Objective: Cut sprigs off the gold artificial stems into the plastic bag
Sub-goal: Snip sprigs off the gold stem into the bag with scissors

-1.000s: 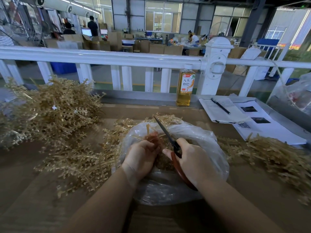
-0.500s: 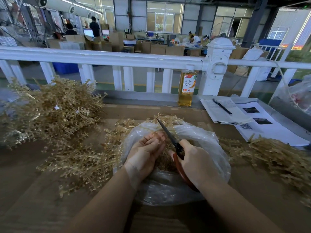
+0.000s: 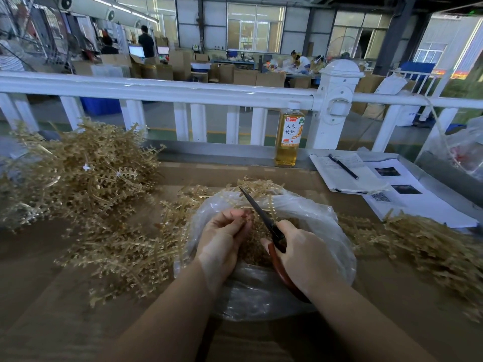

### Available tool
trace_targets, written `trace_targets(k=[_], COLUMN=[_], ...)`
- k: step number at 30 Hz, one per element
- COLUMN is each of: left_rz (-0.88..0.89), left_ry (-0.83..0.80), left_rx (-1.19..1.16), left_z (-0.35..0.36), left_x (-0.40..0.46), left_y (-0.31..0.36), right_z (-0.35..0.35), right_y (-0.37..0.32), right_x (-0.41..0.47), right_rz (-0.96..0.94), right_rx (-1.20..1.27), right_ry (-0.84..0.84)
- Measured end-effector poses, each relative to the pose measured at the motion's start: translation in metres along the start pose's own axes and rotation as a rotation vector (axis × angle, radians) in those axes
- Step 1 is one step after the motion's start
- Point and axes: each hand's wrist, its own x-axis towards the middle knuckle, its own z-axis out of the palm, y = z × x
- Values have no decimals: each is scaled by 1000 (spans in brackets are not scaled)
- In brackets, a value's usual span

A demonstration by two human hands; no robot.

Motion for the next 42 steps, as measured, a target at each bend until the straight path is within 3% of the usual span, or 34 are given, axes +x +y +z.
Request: trace_targets(k=[6, 28, 42], left_rz=[-40, 145, 116], left_ry=[6, 73, 119], left_rx=[58, 150, 2], left_z=[1, 6, 4], left_x=[-5, -2, 4], left_y=[4, 5, 8], right_z=[-1, 5, 8], right_y=[1, 6, 8], right_x=[-1, 0, 2], right_rz=[5, -45, -79], right_rx=[10, 46, 5], right_ry=[-15, -130, -133])
